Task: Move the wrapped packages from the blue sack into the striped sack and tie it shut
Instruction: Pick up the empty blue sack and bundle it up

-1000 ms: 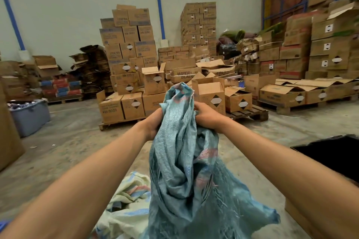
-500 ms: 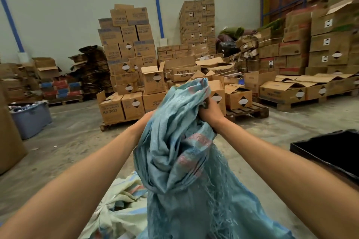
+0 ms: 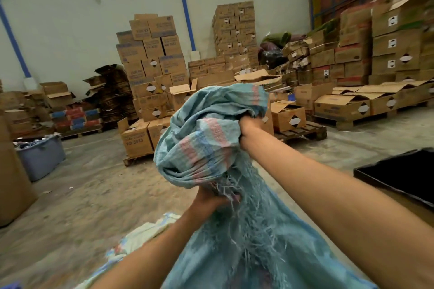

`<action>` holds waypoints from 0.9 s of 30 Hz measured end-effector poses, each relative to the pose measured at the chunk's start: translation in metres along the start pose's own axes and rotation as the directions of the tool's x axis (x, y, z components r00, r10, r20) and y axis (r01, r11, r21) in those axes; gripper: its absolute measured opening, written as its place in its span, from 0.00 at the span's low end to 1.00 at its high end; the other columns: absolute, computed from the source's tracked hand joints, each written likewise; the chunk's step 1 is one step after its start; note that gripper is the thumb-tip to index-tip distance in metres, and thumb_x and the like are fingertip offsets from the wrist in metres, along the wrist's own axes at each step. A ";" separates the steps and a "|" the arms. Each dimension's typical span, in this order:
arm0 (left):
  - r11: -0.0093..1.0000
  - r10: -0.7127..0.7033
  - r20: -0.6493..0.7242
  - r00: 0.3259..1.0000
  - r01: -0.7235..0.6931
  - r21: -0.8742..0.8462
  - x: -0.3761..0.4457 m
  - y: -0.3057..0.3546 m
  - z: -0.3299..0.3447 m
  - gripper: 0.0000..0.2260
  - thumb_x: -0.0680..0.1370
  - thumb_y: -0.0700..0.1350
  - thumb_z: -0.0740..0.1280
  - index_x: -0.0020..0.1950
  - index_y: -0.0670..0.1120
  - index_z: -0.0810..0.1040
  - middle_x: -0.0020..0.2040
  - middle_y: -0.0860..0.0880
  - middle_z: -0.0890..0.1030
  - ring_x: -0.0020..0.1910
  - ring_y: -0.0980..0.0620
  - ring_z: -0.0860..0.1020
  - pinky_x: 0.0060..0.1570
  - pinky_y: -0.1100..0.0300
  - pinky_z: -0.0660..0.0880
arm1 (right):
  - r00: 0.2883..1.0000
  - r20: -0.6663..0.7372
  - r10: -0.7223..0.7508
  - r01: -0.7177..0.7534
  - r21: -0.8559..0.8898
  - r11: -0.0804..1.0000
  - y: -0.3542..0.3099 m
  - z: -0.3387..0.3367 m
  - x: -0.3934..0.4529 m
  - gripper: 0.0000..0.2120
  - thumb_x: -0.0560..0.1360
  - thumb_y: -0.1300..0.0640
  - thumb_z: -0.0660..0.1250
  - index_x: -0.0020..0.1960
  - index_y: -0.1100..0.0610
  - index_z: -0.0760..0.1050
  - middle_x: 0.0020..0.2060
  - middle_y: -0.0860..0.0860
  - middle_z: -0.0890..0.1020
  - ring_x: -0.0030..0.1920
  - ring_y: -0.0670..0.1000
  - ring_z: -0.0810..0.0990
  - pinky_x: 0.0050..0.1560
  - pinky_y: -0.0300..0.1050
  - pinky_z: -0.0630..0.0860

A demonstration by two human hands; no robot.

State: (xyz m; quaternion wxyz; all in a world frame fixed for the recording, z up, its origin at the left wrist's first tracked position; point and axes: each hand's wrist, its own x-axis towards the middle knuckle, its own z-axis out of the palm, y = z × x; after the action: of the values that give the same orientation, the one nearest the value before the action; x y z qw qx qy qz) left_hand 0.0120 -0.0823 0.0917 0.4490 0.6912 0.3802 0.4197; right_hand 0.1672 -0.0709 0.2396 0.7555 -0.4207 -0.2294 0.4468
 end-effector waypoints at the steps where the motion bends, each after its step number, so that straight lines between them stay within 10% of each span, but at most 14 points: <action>1: 0.999 0.005 -0.036 0.999 -0.006 -0.035 0.005 0.001 0.010 0.42 0.47 0.57 0.85 0.57 0.45 0.78 0.53 0.50 0.85 0.54 0.51 0.82 0.58 0.51 0.77 | 0.999 0.014 0.042 -0.042 0.028 0.999 -0.002 0.001 -0.005 0.19 0.79 0.58 0.66 0.68 0.61 0.70 0.62 0.57 0.79 0.57 0.59 0.80 0.58 0.57 0.78; 7: 0.999 -0.045 -0.042 0.998 0.045 -0.002 0.009 0.013 0.034 0.16 0.73 0.42 0.75 0.56 0.54 0.75 0.54 0.53 0.81 0.54 0.53 0.79 0.50 0.64 0.78 | 0.987 -0.052 0.152 -0.154 -0.028 0.988 -0.001 -0.020 0.045 0.17 0.76 0.55 0.69 0.62 0.58 0.72 0.55 0.57 0.81 0.49 0.58 0.82 0.36 0.52 0.81; 12: 0.992 -0.058 -0.035 0.998 0.062 0.110 0.006 0.011 0.026 0.11 0.80 0.42 0.66 0.58 0.55 0.72 0.49 0.58 0.79 0.45 0.66 0.75 0.37 0.74 0.72 | 0.935 -0.227 0.274 -0.293 -0.053 0.955 0.019 -0.088 0.118 0.20 0.68 0.48 0.74 0.56 0.55 0.76 0.54 0.56 0.82 0.47 0.57 0.82 0.45 0.62 0.81; 17: 0.969 -0.226 -0.180 0.958 0.240 0.065 0.018 0.011 0.018 0.06 0.81 0.46 0.65 0.56 0.50 0.78 0.48 0.50 0.82 0.43 0.54 0.80 0.41 0.60 0.75 | 0.848 -0.118 0.517 -0.528 -0.099 0.843 0.013 -0.118 0.041 0.24 0.75 0.45 0.69 0.36 0.67 0.79 0.33 0.61 0.83 0.45 0.59 0.81 0.54 0.62 0.76; 19: 0.928 -0.315 -0.250 0.916 0.352 0.119 0.029 0.009 0.013 0.09 0.81 0.47 0.64 0.56 0.44 0.78 0.47 0.46 0.82 0.40 0.51 0.79 0.37 0.59 0.74 | 0.840 -0.085 0.536 -0.542 -0.159 0.825 0.014 -0.125 0.033 0.18 0.72 0.50 0.70 0.51 0.64 0.78 0.44 0.62 0.84 0.52 0.61 0.80 0.56 0.67 0.73; 23: 0.859 -0.457 -0.290 0.841 0.501 0.102 0.039 0.005 0.009 0.15 0.79 0.45 0.62 0.62 0.38 0.73 0.50 0.40 0.81 0.45 0.43 0.82 0.42 0.53 0.80 | 0.983 -0.183 0.010 -0.107 -0.527 0.843 0.039 -0.134 0.043 0.41 0.70 0.47 0.74 0.74 0.52 0.55 0.72 0.60 0.62 0.68 0.64 0.66 0.61 0.62 0.67; 25: 0.858 -0.455 -0.316 0.832 0.505 0.096 0.041 0.008 0.012 0.14 0.80 0.44 0.61 0.62 0.37 0.71 0.49 0.41 0.80 0.46 0.42 0.80 0.44 0.52 0.77 | 0.947 0.115 -0.300 0.287 -0.721 0.631 0.048 -0.133 0.028 0.41 0.69 0.40 0.74 0.73 0.50 0.58 0.71 0.55 0.60 0.68 0.57 0.64 0.61 0.53 0.67; 27: 0.860 -0.454 -0.334 0.826 0.504 0.077 0.044 0.010 0.013 0.14 0.80 0.44 0.62 0.62 0.37 0.71 0.48 0.42 0.78 0.46 0.43 0.78 0.44 0.54 0.75 | 0.831 0.476 -0.287 0.555 -0.683 0.475 0.055 -0.133 0.008 0.50 0.62 0.31 0.74 0.76 0.47 0.55 0.72 0.49 0.58 0.68 0.50 0.61 0.63 0.49 0.65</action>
State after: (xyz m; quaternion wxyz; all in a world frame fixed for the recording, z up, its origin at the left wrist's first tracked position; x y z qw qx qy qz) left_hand 0.0410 -0.0494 0.1084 0.4184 0.5341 0.6391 0.3623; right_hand 0.2406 -0.1074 0.1215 0.5273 -0.5702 -0.6118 0.1502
